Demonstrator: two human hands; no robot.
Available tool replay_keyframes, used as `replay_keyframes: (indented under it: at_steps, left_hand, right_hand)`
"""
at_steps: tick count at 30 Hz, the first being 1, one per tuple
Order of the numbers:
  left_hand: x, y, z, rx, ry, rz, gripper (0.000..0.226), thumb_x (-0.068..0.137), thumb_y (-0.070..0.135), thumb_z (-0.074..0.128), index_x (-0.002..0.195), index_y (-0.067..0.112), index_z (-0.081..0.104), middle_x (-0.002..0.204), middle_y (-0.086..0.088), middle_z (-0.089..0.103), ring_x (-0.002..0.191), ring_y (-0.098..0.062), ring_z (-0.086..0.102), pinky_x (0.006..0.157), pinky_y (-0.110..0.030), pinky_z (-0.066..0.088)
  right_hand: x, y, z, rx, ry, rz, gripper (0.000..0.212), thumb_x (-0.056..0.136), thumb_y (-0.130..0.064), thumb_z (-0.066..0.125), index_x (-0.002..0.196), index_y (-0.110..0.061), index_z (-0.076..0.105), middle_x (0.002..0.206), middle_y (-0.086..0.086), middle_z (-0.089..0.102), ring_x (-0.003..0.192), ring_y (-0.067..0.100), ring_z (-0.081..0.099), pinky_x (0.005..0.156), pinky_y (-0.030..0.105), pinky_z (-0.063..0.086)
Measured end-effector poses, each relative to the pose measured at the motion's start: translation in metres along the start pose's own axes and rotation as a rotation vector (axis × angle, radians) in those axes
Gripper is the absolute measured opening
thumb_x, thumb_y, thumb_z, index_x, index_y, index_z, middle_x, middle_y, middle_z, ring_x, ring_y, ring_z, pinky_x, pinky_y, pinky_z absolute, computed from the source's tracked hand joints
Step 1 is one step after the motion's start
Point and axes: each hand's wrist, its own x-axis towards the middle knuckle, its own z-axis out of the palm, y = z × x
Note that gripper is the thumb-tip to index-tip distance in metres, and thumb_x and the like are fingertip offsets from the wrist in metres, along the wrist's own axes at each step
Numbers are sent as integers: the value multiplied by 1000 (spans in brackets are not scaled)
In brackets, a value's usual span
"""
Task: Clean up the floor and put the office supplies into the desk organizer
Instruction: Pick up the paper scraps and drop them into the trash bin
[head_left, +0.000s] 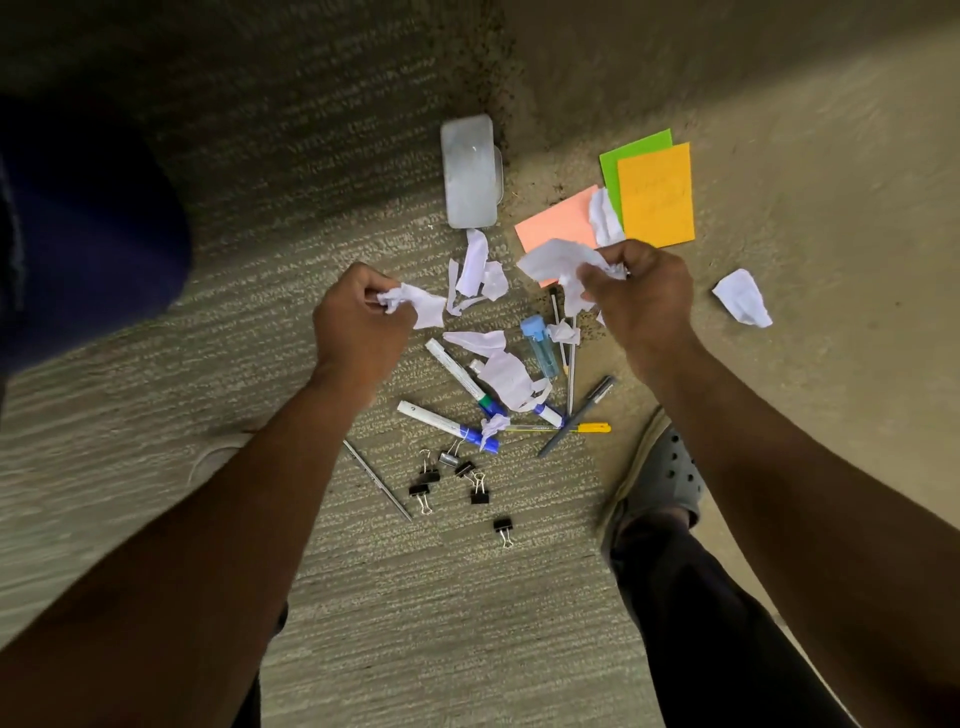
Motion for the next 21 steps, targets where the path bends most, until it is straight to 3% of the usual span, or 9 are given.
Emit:
replay_keyframes:
  at_steps: [3, 5, 7, 10, 13, 15, 18, 21]
  left_hand:
    - [-33, 19, -26, -73, -7, 93, 24, 80, 2, 71, 86, 22, 58, 88, 8, 66, 68, -3, 60, 62, -17, 48]
    - [-56, 34, -48, -90, -5, 210, 24, 82, 2, 72, 90, 21, 60, 89, 9, 63, 68, 0, 59, 61, -9, 46]
    - [-77, 47, -73, -93, 45, 320, 25, 82, 1, 72, 93, 21, 63, 95, 9, 60, 75, -1, 61, 67, -9, 50]
    - [-101, 62, -118, -92, 251, 418, 19, 82, -1, 70, 98, 10, 69, 98, 6, 58, 89, 1, 60, 79, -14, 51]
    - [-117, 74, -171, -53, 531, 453, 18, 85, 4, 69, 102, 5, 66, 103, 1, 57, 96, 8, 54, 82, -6, 42]
    - [-123, 77, -213, -92, 664, 450, 19, 87, 7, 67, 106, 9, 62, 107, -4, 59, 98, 3, 57, 81, -4, 41]
    - [-115, 67, -270, -181, 774, 418, 21, 91, 13, 65, 108, 21, 55, 111, -16, 63, 102, -15, 64, 79, -10, 46]
    - [-102, 47, -308, -229, 808, 370, 19, 92, 16, 64, 106, 24, 55, 110, -19, 63, 101, -22, 65, 75, -10, 47]
  right_hand:
    - [-28, -26, -1, 189, -52, 61, 17, 80, -18, 75, 65, -26, 69, 66, 4, 72, 60, 24, 67, 67, 39, 57]
    - [-50, -58, -2, 333, -100, 53, 18, 80, -13, 76, 66, -24, 71, 63, 1, 71, 57, 20, 62, 65, 33, 53]
    - [-75, -99, 0, 473, -148, 14, 13, 80, -7, 76, 74, -18, 72, 60, -5, 69, 54, 12, 60, 61, 25, 50]
    - [-113, -162, 10, 605, -204, -79, 13, 80, -5, 75, 77, -18, 72, 63, -5, 70, 56, 12, 61, 62, 27, 50]
    - [-152, -218, 29, 674, -255, -191, 10, 80, -9, 76, 81, -19, 74, 75, 4, 73, 69, 20, 64, 72, 38, 55]
    - [-181, -254, 48, 706, -277, -288, 10, 81, -11, 76, 85, -20, 74, 79, 2, 73, 72, 17, 65, 69, 35, 56]
    - [-222, -298, 83, 660, -245, -483, 17, 83, -2, 72, 90, -17, 73, 85, -5, 72, 74, -1, 65, 66, 15, 50]
    - [-250, -322, 122, 527, -235, -661, 19, 82, 3, 67, 95, -9, 74, 98, 0, 70, 85, 2, 67, 72, 16, 53]
